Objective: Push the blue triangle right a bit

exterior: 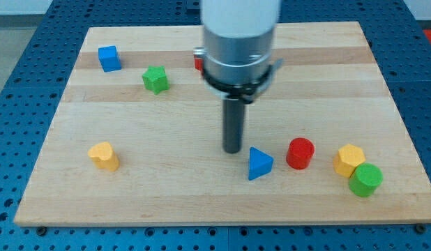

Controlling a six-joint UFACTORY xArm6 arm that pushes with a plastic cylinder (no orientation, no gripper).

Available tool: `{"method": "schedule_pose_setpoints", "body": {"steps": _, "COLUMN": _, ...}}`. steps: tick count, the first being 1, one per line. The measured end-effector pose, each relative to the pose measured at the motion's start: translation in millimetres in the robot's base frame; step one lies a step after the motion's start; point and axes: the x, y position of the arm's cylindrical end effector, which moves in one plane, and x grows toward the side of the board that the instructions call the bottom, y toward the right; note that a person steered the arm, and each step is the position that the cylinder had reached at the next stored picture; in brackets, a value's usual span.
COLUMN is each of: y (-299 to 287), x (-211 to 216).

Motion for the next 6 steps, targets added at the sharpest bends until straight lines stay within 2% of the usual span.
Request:
{"method": "schedule_pose_setpoints", "body": {"steps": 4, "y": -0.8, "x": 28.6}}
{"method": "schedule_pose_setpoints", "body": {"steps": 6, "y": 44.3, "x": 29.0}}
